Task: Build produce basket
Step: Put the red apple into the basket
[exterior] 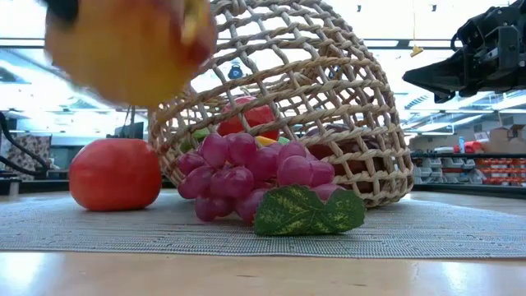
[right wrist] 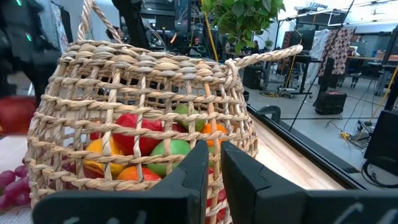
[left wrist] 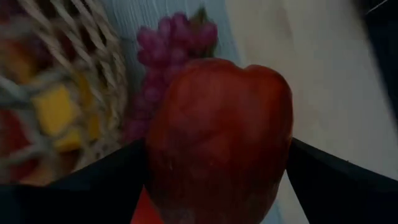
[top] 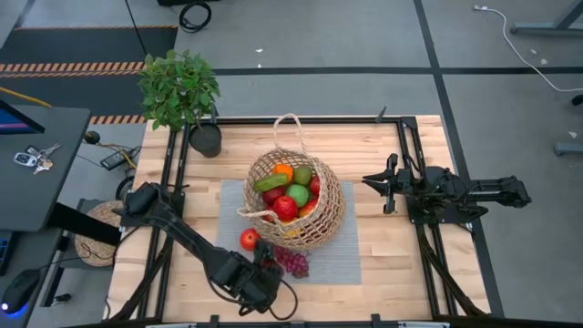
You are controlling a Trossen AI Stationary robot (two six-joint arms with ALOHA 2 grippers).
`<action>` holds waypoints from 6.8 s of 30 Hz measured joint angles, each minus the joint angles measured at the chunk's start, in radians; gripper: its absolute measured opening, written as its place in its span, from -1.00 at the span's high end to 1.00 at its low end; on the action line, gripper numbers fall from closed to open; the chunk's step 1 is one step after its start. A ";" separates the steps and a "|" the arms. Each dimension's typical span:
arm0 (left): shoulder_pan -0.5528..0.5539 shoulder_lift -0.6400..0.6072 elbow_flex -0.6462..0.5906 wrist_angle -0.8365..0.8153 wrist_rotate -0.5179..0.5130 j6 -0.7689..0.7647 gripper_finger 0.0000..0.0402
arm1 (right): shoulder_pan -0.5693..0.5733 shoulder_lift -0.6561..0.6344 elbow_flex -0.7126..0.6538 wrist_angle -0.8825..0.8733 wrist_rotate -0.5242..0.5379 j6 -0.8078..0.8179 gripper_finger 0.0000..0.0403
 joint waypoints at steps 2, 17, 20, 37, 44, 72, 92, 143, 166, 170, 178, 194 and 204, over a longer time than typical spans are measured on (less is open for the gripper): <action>-0.001 0.000 0.069 -0.037 -0.016 0.002 -0.74 | 0.000 0.000 0.000 0.000 0.000 0.000 0.75; -0.002 -0.002 0.516 -0.257 -0.339 0.229 -0.74 | 0.000 0.000 0.000 0.000 0.000 0.000 0.75; 0.014 -0.002 0.560 -0.257 -0.461 0.320 -0.74 | 0.000 0.000 0.000 0.000 0.000 0.000 0.75; 0.201 -0.002 0.703 -0.174 -0.839 0.459 -0.75 | 0.000 0.000 0.000 0.000 0.000 0.000 0.75; 0.310 -0.055 0.711 -0.215 -0.693 0.292 -0.75 | 0.000 0.000 0.000 0.000 0.000 0.000 0.75; 0.626 -0.145 0.710 -0.405 -0.211 -0.253 -0.76 | 0.000 0.000 0.000 0.003 0.000 0.000 0.75; 0.598 -0.143 0.710 -0.367 -0.207 0.379 -0.76 | 0.000 0.000 0.000 0.003 0.000 0.000 0.75; 0.615 -0.143 0.710 -0.329 -0.205 1.481 -0.76 | 0.000 0.000 0.000 0.003 0.000 0.000 0.75; 0.615 -0.133 0.710 -0.328 -0.206 0.125 -0.76 | 0.000 0.000 0.000 0.003 0.000 0.000 0.75; 0.612 -0.119 0.711 -0.332 -0.206 0.067 -0.76 | 0.000 0.000 0.000 0.003 0.000 0.000 0.75; 0.605 -0.098 0.710 -0.409 -0.200 0.071 -0.76 | 0.000 0.000 0.000 0.004 0.000 0.000 0.75; 0.614 -0.005 0.710 -0.607 0.051 0.035 -0.76 | 0.000 0.000 0.000 0.005 0.000 0.000 0.75; 0.646 0.108 0.710 -0.610 0.084 0.129 -0.76 | 0.000 0.009 0.000 0.004 0.000 0.000 0.75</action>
